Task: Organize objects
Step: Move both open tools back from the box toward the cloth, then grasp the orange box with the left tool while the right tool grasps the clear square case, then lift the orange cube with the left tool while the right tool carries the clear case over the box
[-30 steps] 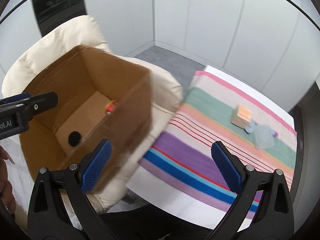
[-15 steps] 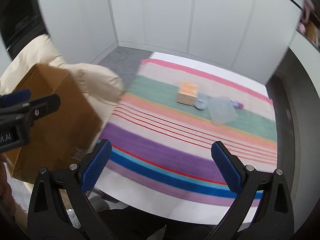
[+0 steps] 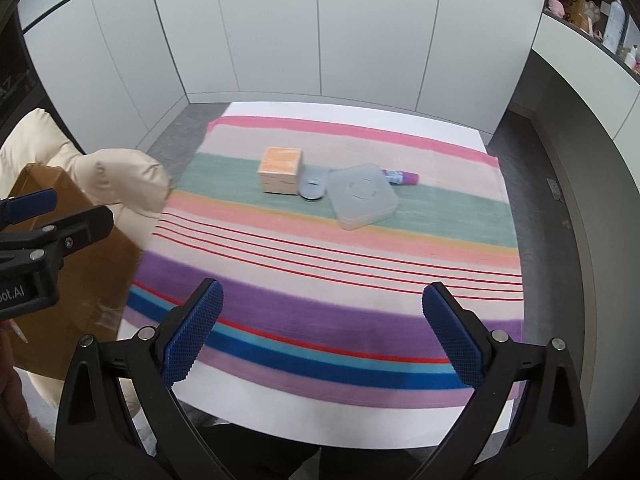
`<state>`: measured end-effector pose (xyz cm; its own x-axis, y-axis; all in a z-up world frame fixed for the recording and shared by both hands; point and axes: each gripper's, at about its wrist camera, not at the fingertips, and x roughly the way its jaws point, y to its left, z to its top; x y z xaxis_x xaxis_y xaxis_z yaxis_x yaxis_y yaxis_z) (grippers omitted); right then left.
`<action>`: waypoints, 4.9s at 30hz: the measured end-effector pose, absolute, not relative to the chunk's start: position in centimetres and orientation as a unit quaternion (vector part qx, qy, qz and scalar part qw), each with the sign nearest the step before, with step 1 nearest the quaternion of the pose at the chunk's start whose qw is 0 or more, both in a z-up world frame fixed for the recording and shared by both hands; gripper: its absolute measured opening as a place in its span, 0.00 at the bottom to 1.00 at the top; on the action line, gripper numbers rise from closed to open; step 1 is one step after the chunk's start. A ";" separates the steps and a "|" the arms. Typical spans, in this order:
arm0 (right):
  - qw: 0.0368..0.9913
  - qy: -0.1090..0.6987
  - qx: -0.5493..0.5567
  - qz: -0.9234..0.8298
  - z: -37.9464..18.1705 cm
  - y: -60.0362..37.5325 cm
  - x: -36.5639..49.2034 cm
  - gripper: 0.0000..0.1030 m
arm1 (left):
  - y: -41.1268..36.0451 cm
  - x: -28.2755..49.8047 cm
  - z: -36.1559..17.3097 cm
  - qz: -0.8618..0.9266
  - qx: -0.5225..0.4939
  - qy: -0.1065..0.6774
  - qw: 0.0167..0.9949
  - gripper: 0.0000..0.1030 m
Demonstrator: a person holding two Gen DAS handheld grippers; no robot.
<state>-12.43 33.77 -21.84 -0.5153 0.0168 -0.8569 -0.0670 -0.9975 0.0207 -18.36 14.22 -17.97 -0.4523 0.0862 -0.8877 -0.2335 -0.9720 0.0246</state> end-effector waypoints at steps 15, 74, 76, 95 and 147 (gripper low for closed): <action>0.022 0.034 -0.528 0.848 -29.5 37.7 -18.5 0.98 | 19.6 -23.8 -23.9 0.841 -0.507 0.146 0.120 0.90; 0.031 0.036 -0.450 0.892 -24.1 38.4 -16.8 0.82 | 21.3 -22.8 -19.3 0.866 -0.469 0.127 0.117 0.51; 0.030 0.038 -0.447 0.893 -23.1 38.2 -15.4 0.82 | 20.9 -21.3 -17.9 0.868 -0.467 0.122 0.117 0.51; 0.029 0.028 -0.443 0.896 -18.4 37.1 -5.1 0.82 | 17.8 -10.1 -13.2 0.867 -0.475 0.101 0.115 0.51; -0.149 -0.071 -0.439 0.883 -17.3 16.9 -5.1 0.82 | -2.1 -5.2 -14.4 0.863 -0.503 -0.004 -0.047 0.51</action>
